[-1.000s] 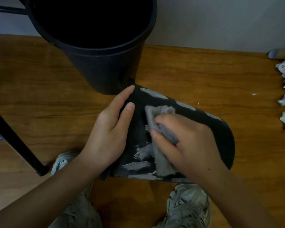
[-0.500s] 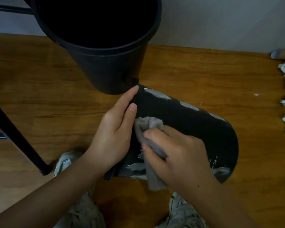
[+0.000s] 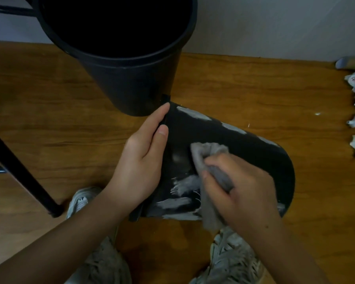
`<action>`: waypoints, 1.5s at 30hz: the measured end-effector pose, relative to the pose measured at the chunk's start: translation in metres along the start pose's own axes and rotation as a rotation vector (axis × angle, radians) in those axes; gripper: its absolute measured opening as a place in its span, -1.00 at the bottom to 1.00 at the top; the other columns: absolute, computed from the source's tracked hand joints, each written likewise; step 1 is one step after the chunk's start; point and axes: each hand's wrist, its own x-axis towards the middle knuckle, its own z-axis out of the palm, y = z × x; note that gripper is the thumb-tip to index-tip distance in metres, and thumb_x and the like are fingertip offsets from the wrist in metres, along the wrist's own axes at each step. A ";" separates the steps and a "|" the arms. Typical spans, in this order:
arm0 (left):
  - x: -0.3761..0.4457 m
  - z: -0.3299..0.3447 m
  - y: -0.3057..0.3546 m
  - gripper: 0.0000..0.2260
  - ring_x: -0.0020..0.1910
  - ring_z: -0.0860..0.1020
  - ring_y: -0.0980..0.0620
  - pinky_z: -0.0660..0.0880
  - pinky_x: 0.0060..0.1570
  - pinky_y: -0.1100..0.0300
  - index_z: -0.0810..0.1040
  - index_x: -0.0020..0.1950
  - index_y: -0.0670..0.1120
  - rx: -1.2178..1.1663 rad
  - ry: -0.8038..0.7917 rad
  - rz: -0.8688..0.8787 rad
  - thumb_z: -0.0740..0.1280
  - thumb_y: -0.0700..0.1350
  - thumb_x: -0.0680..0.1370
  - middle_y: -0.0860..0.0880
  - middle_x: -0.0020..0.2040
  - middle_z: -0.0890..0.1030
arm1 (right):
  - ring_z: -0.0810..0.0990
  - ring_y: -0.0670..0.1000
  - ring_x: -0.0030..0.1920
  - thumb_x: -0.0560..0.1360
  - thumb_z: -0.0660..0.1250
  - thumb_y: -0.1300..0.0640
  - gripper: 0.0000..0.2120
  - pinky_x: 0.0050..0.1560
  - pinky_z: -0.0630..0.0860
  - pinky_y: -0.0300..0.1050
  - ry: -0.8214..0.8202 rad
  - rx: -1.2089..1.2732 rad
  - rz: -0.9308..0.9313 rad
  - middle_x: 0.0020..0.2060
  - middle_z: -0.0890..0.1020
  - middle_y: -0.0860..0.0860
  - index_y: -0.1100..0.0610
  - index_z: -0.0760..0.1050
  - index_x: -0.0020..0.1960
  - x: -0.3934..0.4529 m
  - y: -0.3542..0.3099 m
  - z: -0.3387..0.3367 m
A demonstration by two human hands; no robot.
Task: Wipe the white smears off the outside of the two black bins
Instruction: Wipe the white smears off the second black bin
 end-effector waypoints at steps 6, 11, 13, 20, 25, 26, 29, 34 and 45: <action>0.000 0.002 0.003 -0.63 0.25 0.42 0.36 0.37 0.18 0.46 0.29 0.48 -0.03 -0.025 -0.006 -0.001 0.07 -0.14 0.66 0.26 0.25 0.45 | 0.39 -0.23 -0.29 0.58 0.23 0.07 -0.87 -0.34 0.24 -0.49 -0.073 -0.069 -0.110 -0.16 0.52 -0.10 0.03 0.49 0.09 0.016 -0.018 0.007; 0.001 0.003 0.004 -0.64 0.23 0.43 0.38 0.37 0.14 0.49 0.31 0.47 -0.02 -0.029 0.023 -0.008 0.08 -0.14 0.66 0.29 0.19 0.48 | 0.37 -0.10 -0.23 0.54 0.16 0.05 -0.78 -0.34 0.26 -0.28 -0.078 -0.190 -0.071 -0.15 0.45 -0.06 -0.03 0.46 0.16 0.015 -0.009 -0.003; 0.002 0.004 0.004 -0.64 0.21 0.45 0.37 0.39 0.13 0.48 0.31 0.47 -0.04 -0.032 0.025 -0.006 0.08 -0.14 0.66 0.28 0.17 0.51 | 0.34 -0.07 -0.23 0.51 0.12 0.06 -0.74 -0.32 0.23 -0.23 -0.061 -0.220 -0.068 -0.15 0.44 -0.03 0.00 0.46 0.14 0.017 -0.013 -0.003; -0.002 0.003 0.003 -0.64 0.22 0.46 0.35 0.39 0.10 0.49 0.31 0.46 -0.05 -0.024 0.009 0.001 0.07 -0.16 0.66 0.22 0.21 0.50 | 0.46 -0.02 -0.26 0.55 0.18 -0.10 -0.74 -0.36 0.33 -0.21 0.023 -0.215 -0.106 -0.18 0.50 0.04 0.05 0.54 0.00 0.024 -0.022 0.013; 0.005 0.002 0.004 -0.65 0.20 0.44 0.40 0.36 0.09 0.52 0.31 0.46 -0.04 -0.002 0.009 -0.016 0.09 -0.14 0.66 0.30 0.16 0.48 | 0.42 -0.12 -0.27 0.57 0.20 0.01 -0.83 -0.33 0.33 -0.34 -0.018 -0.169 -0.176 -0.17 0.50 -0.01 0.05 0.52 -0.03 0.006 0.003 0.003; 0.006 0.002 0.004 -0.64 0.21 0.43 0.40 0.35 0.10 0.52 0.30 0.47 -0.04 -0.001 0.009 -0.023 0.09 -0.13 0.66 0.30 0.18 0.47 | 0.41 -0.14 -0.27 0.57 0.20 0.02 -0.84 -0.30 0.29 -0.40 0.008 -0.148 -0.110 -0.17 0.50 -0.02 0.06 0.52 -0.02 0.005 0.010 -0.001; 0.007 0.003 0.006 -0.63 0.22 0.42 0.41 0.34 0.11 0.54 0.31 0.48 -0.03 0.008 0.013 -0.035 0.10 -0.12 0.66 0.29 0.20 0.47 | 0.42 -0.13 -0.26 0.57 0.24 0.03 -0.87 -0.29 0.21 -0.47 0.049 -0.141 0.012 -0.17 0.51 -0.03 0.07 0.51 -0.02 0.016 0.015 -0.006; 0.004 0.005 0.011 -0.65 0.08 0.50 0.42 0.39 -0.02 0.54 0.32 0.45 -0.07 0.046 0.012 -0.018 0.09 -0.18 0.66 0.26 0.03 0.53 | 0.50 -0.15 -0.19 0.52 0.22 -0.05 -0.71 -0.26 0.33 -0.41 -0.033 -0.109 -0.083 -0.04 0.56 -0.01 0.05 0.37 0.20 0.027 -0.014 0.012; 0.005 0.002 0.012 -0.67 0.17 0.45 0.36 0.39 0.11 0.49 0.35 0.43 0.06 0.020 0.107 -0.154 0.08 -0.06 0.66 0.21 0.21 0.49 | 0.53 -0.07 -0.16 0.55 0.21 -0.04 -0.73 -0.24 0.49 -0.23 -0.018 -0.148 -0.094 -0.05 0.55 0.01 0.05 0.51 0.17 0.027 -0.018 0.009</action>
